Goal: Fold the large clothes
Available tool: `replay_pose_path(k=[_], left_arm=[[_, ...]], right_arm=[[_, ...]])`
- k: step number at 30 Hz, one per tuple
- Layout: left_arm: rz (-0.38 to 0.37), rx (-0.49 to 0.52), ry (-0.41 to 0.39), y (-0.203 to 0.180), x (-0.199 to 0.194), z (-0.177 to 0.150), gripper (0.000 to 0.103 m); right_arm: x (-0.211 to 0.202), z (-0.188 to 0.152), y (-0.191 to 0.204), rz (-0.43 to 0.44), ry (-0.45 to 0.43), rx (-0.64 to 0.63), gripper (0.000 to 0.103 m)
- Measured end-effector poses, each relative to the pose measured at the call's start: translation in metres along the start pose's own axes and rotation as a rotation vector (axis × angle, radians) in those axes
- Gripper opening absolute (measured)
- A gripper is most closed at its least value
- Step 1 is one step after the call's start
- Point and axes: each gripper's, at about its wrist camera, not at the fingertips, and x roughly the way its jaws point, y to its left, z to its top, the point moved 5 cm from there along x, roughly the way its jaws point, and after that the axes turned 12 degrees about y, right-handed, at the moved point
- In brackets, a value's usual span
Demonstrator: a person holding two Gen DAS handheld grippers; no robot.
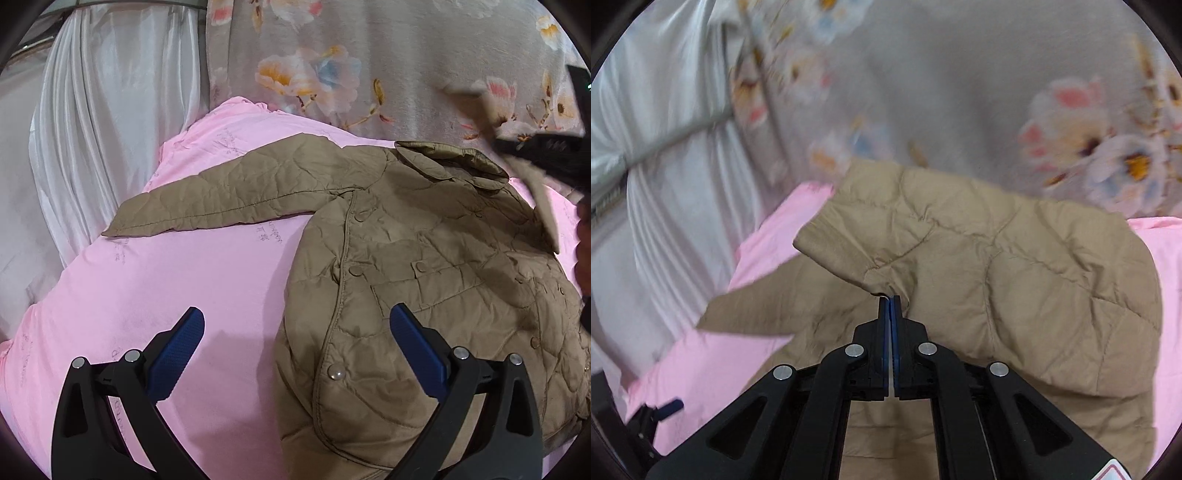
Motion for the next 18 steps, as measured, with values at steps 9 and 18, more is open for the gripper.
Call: replay_pose_path(k=[9,18], left_arm=[[-0.26,-0.001,0.06,-0.029,0.011,0.047,0.098],[-0.359,0.025,0.183,-0.107,0.09,0.112,0.098]], right_arm=[[-0.021,-0.032,-0.039,-0.024,-0.081,0.113,0.051],[-0.047,-0.111,-0.224,-0.128,-0.039,0.629,0.056]])
